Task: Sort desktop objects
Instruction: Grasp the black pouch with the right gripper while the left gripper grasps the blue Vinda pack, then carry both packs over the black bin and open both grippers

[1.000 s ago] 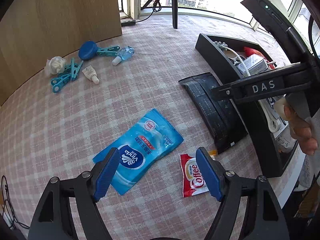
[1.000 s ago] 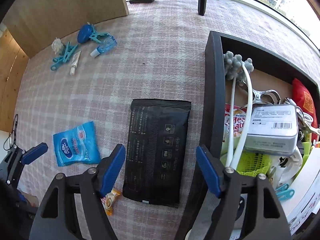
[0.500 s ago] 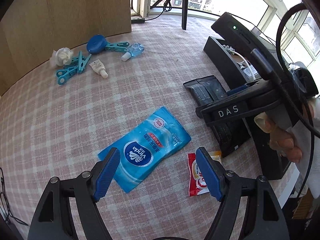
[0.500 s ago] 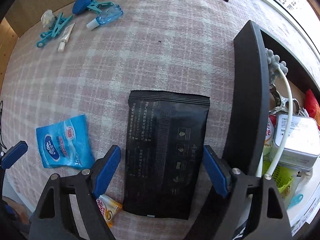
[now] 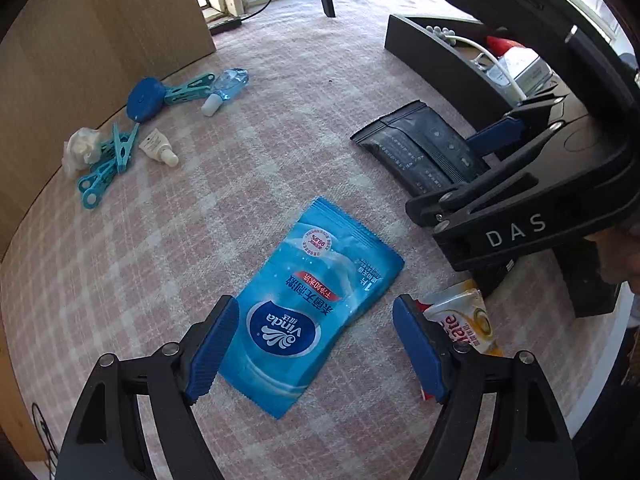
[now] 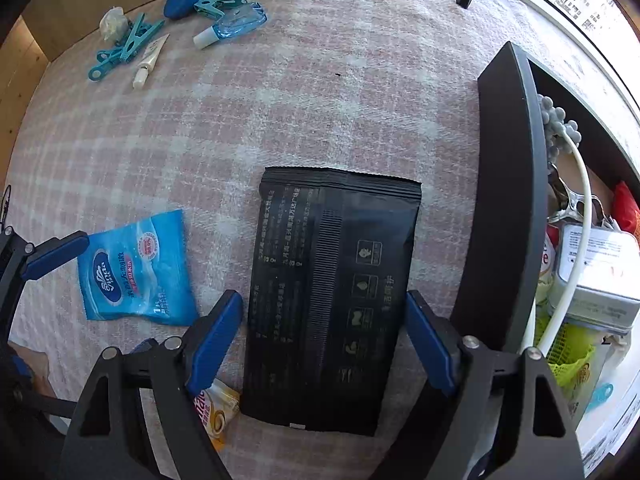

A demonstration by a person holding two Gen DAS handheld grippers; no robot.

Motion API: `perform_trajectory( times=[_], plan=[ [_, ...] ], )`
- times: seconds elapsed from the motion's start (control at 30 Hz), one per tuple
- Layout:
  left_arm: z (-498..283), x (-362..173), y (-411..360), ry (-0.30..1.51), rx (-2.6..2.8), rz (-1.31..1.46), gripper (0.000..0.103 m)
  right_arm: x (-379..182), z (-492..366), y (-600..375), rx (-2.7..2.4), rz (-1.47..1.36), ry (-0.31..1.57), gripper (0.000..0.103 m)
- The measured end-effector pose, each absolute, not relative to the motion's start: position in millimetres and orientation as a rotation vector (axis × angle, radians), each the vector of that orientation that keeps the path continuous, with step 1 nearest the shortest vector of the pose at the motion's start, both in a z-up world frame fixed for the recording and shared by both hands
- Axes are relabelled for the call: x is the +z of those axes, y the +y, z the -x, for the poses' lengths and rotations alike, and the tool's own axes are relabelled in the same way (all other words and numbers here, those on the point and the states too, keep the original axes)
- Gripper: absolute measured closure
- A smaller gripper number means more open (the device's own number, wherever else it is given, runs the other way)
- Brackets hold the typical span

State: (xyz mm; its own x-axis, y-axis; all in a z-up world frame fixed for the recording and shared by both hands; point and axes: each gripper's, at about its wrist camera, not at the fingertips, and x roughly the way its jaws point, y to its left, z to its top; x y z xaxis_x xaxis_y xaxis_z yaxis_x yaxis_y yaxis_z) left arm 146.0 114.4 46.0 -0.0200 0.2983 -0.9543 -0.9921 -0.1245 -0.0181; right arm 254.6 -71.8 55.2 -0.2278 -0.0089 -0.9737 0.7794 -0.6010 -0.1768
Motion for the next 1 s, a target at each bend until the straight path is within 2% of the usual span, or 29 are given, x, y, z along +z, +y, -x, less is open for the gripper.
perform_trajectory(
  times=[0.1,0.17,0.2,0.4,0.5,0.53,0.57,0.7,0.77,0.9,1.0],
  plan=[
    [-146.9,36.9,123.9,1.005,1.378,1.037,0.022,56.6,-254.6,-69.4,-1.880,-1.497,0.918,0.022],
    [-143.9,33.4,127.9,1.019,1.365,1.030,0.008,57.4,-254.6,-67.8,-1.880,-1.505,0.911,0.022],
    [-141.6,32.1,129.7,1.018,1.356,1.035,0.006,57.8,-254.6,-67.0,-1.881,-1.508,0.908,0.022],
    [-135.7,31.8,125.7,0.973,1.302,1.055,0.013,60.5,-255.0,-62.1,-1.893,-1.523,0.880,0.023],
    [-135.9,36.1,120.9,0.968,1.302,1.047,0.026,61.9,-255.6,-59.4,-1.915,-1.539,0.865,0.023],
    [-135.4,38.0,119.2,0.962,1.306,1.047,0.036,62.4,-255.8,-58.3,-1.920,-1.542,0.861,0.023],
    [-135.0,39.3,117.7,0.957,1.311,1.050,0.041,63.1,-256.0,-57.2,-1.924,-1.543,0.858,0.023],
    [-136.1,42.4,113.7,0.946,1.340,1.061,0.052,67.0,-256.4,-51.1,-1.942,-1.548,0.846,0.029],
    [-138.2,44.3,112.0,0.937,1.356,1.069,0.068,68.6,-256.8,-48.4,-1.944,-1.549,0.840,0.030],
    [-140.1,45.3,110.5,0.912,1.402,1.107,0.077,67.5,-263.1,-47.8,-1.930,-1.524,0.891,0.024],
    [-135.9,46.0,107.4,0.882,1.436,1.138,0.081,69.3,-268.9,-45.0,-1.967,-1.497,0.912,0.030]
  ],
)
